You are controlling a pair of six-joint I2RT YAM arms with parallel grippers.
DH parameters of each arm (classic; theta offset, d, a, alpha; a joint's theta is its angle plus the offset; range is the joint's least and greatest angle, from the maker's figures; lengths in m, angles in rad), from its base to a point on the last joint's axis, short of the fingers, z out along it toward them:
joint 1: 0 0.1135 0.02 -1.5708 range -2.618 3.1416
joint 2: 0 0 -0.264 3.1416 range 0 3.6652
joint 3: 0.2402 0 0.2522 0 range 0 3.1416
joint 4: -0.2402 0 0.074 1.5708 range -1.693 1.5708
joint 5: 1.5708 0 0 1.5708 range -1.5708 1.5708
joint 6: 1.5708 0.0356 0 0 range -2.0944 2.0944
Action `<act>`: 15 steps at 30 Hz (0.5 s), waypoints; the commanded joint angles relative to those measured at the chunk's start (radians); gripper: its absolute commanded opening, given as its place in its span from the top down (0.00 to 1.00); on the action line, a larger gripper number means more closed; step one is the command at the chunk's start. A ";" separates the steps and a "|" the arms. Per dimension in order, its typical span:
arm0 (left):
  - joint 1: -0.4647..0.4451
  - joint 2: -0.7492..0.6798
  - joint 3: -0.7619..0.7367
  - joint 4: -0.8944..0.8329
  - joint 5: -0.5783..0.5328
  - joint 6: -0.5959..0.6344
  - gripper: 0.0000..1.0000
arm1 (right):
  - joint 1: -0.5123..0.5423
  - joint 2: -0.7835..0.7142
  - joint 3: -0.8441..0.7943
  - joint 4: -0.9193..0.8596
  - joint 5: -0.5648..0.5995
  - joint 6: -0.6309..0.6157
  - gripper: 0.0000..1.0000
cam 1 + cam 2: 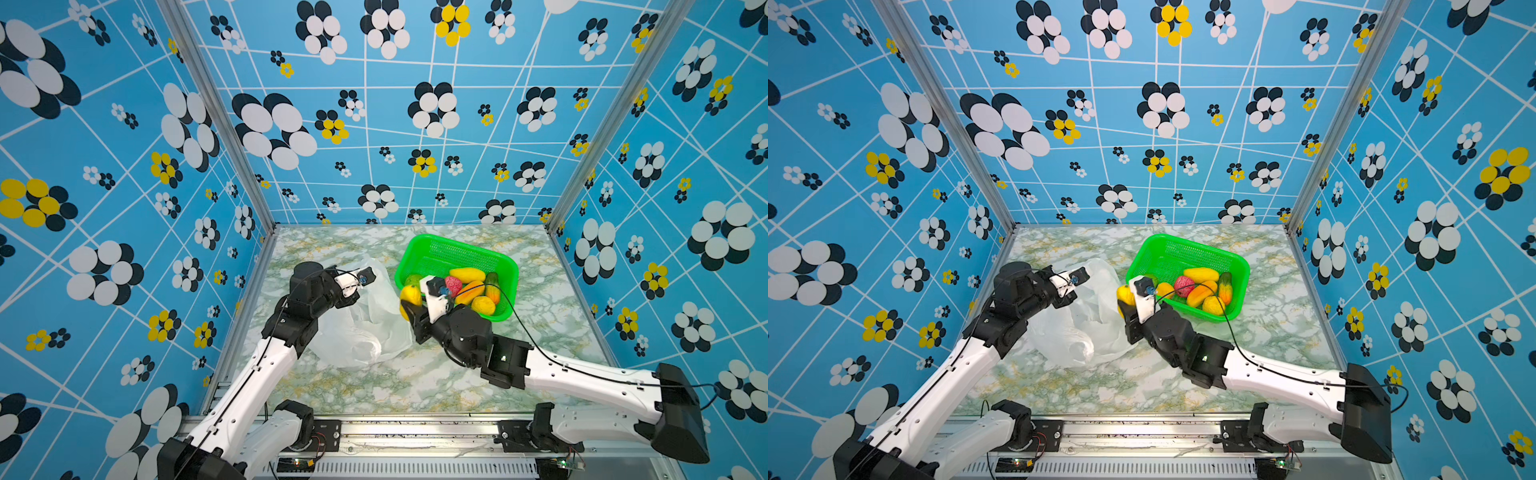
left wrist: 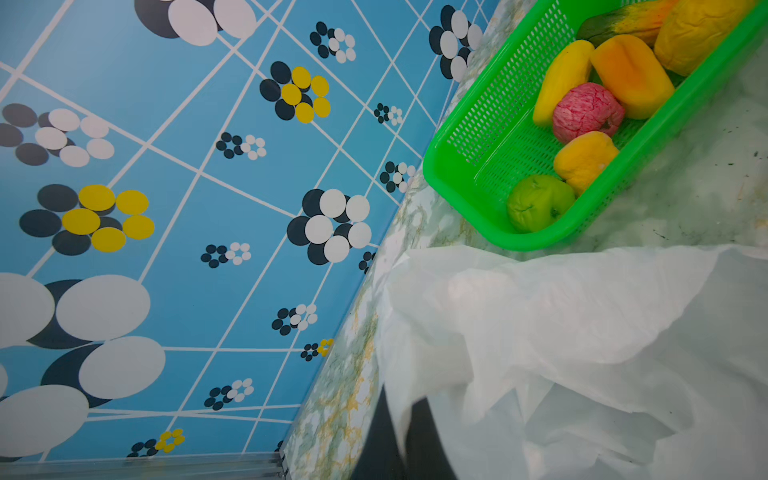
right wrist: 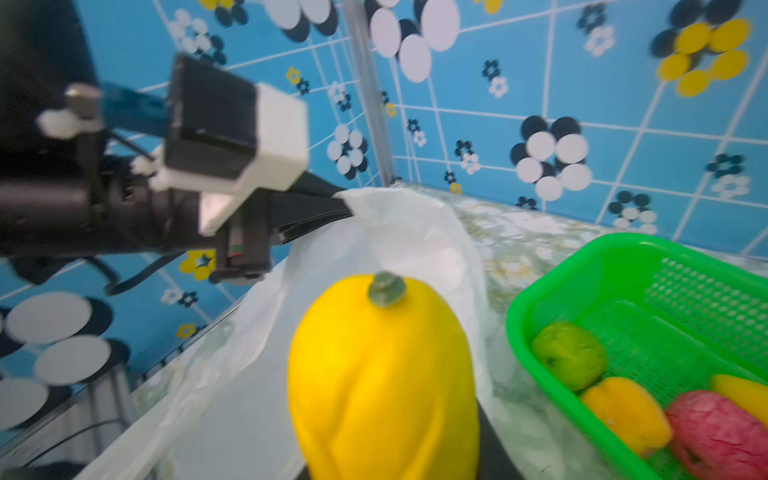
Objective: Untie the knot of the plastic bag and take out the fruit
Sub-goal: 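Lower the mango into the green basket and open the right gripper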
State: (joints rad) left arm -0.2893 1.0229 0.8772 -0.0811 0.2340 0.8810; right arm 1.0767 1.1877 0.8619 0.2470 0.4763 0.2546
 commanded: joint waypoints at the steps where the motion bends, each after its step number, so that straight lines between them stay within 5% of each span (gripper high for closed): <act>1: 0.019 0.009 0.070 0.048 -0.005 -0.021 1.00 | -0.169 0.012 0.042 -0.098 0.113 0.091 0.68; 7: 0.056 0.062 0.128 0.147 -0.005 -0.013 1.00 | -0.430 0.235 0.154 -0.107 -0.004 0.203 0.68; 15: 0.099 0.144 0.104 0.241 0.043 0.024 1.00 | -0.574 0.619 0.498 -0.265 -0.263 0.278 0.72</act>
State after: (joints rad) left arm -0.2195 1.1576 1.0027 0.0914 0.2379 0.9020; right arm 0.5251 1.7432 1.2839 0.0517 0.3363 0.4839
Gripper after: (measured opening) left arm 0.039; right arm 0.306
